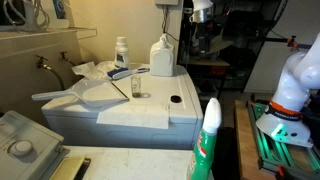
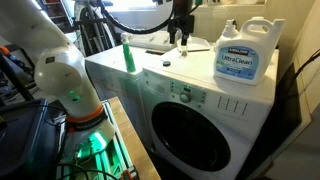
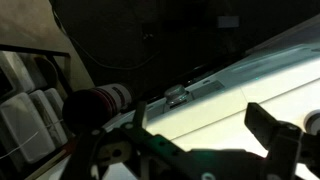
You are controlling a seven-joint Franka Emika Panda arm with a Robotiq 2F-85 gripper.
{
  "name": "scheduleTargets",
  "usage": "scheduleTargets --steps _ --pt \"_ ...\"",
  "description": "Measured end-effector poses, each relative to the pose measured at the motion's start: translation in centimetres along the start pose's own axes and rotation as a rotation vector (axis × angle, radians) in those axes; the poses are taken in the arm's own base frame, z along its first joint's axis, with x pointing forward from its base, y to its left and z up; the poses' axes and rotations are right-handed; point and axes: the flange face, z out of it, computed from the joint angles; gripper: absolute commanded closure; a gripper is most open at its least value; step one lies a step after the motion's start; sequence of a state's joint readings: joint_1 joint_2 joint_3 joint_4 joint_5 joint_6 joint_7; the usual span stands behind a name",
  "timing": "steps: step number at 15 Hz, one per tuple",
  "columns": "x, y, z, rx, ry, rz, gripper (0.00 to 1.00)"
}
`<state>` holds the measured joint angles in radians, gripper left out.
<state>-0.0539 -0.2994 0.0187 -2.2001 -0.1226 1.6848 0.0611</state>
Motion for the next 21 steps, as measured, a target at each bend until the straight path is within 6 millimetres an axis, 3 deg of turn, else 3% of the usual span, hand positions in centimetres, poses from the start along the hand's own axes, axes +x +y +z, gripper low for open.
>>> scheduleTargets --steps 4,6,11,16,19,21 --pt "0.0 0.0 0.0 0.0 0.0 0.0 0.0" --pt "-0.2 -1.5 0.2 0.032 -0.006 -0.064 0.0" --pt "-3.5 -12.1 1.6 0.186 -0.009 -0.288 0.0" --pt "-4.0 -22.4 -0.4 0.328 0.281 -0.361 0.0" --pt "-2.5 -26.2 -2.6 0.366 0.502 -0.384 0.0" --pt "-1.0 -27.1 -3.5 0.371 0.589 -0.389 0.0"
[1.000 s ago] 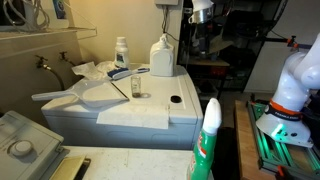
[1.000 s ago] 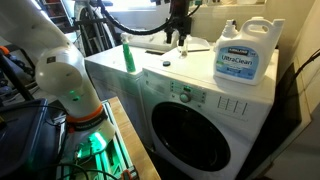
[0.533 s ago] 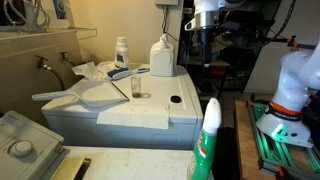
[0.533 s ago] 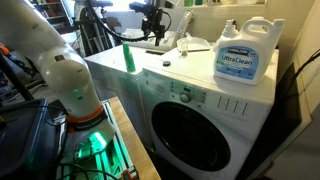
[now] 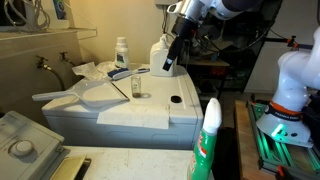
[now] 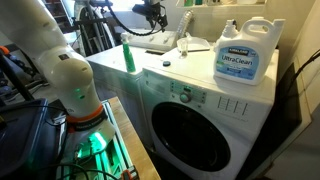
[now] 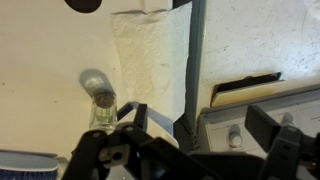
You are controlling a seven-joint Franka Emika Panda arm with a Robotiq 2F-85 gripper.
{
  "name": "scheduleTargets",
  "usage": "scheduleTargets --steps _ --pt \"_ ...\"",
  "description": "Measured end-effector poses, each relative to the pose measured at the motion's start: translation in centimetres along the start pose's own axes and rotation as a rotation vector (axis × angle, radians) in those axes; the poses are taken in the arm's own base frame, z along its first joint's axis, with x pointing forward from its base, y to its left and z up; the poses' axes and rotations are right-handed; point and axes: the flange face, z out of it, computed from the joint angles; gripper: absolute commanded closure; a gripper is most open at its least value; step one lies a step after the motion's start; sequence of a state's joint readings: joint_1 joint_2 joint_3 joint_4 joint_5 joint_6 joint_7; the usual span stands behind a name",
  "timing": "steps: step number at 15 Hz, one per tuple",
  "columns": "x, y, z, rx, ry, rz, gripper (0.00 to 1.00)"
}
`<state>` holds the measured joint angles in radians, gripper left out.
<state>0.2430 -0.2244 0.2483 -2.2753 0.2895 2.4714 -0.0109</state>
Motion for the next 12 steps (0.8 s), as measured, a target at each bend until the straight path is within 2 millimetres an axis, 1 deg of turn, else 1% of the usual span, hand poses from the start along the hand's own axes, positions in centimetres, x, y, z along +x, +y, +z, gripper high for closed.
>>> scheduleTargets --steps 2,8,10,12 --pt "0.0 0.1 0.3 0.001 -0.006 0.002 0.0" --pt "0.2 0.0 0.1 -0.009 0.007 -0.01 0.0" --pt "0.7 0.1 0.4 -0.062 0.035 -0.047 0.0" --pt "1.7 0.6 1.3 -0.149 0.068 -0.08 0.0"
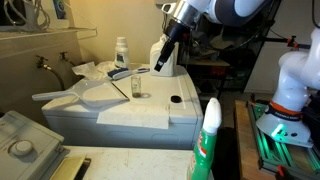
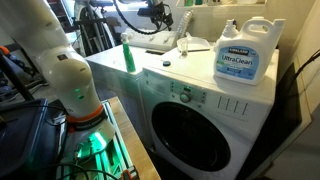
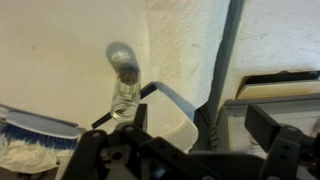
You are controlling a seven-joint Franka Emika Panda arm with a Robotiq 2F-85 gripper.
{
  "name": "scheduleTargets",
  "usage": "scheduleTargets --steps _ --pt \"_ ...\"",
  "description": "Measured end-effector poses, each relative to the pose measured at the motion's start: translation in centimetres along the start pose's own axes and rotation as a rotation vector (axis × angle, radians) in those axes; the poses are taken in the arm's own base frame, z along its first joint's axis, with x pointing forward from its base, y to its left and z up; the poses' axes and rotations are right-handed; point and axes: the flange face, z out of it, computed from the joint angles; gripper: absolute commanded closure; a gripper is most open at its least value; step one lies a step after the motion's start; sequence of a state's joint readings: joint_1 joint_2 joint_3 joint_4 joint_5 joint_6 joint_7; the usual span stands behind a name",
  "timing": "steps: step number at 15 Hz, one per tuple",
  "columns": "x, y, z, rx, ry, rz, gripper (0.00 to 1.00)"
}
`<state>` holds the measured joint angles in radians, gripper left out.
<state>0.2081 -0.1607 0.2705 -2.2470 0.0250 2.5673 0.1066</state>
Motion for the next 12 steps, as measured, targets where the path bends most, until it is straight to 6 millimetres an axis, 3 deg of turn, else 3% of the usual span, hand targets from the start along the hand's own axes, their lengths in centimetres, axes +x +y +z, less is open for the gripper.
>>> scheduleTargets --steps 6,12 --pt "2.8 2.5 5.0 -0.182 -0.004 0.001 0.0" --pt "3.1 2.2 4.8 -0.177 0.012 0.007 0.0"
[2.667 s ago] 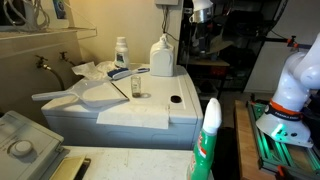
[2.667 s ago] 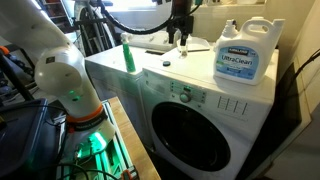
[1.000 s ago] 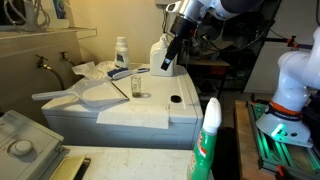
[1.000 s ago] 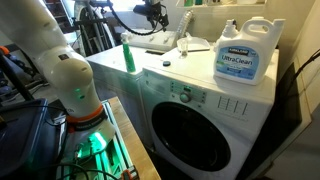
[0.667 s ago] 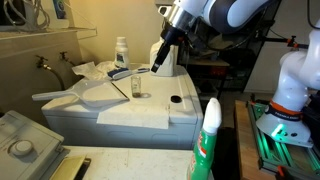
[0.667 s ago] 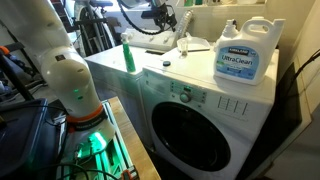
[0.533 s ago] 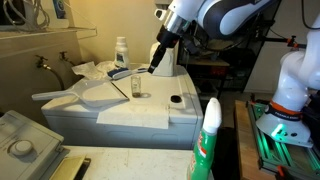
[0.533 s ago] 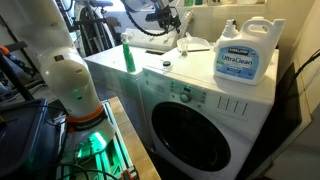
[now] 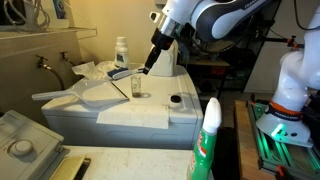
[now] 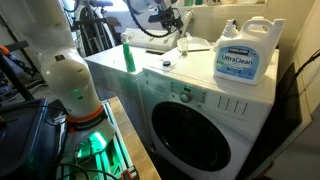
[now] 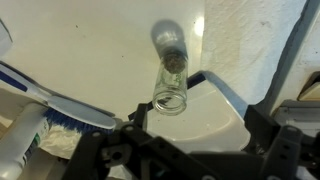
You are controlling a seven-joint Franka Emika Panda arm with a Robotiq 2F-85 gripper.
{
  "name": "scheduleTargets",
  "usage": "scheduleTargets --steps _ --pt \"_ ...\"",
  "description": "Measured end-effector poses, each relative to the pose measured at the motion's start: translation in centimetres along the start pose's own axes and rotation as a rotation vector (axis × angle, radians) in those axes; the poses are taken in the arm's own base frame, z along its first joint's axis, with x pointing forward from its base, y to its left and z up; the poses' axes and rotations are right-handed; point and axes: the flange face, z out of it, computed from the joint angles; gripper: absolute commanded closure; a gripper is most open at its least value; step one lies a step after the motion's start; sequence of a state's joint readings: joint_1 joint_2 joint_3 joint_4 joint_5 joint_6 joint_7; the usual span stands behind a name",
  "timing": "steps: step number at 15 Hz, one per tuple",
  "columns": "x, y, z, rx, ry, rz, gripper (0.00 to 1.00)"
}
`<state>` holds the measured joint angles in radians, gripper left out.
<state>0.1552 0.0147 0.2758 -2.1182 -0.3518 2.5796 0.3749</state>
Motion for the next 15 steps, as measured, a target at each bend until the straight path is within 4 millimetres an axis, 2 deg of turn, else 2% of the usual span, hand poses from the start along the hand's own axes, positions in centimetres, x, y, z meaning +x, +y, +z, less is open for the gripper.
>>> scheduleTargets --steps 2,4,8,12,15 --pt "0.0 0.2 1.2 0.004 0.016 0.034 0.0" --pt "0.2 0.4 3.3 0.018 0.036 0.087 0.0" --pt "1.2 0.4 6.6 -0.006 0.103 0.148 0.0" --pt "2.7 1.2 8.6 -0.099 0.144 0.17 0.0" --pt "3.0 1.8 10.2 -0.168 0.096 0.187 0.0"
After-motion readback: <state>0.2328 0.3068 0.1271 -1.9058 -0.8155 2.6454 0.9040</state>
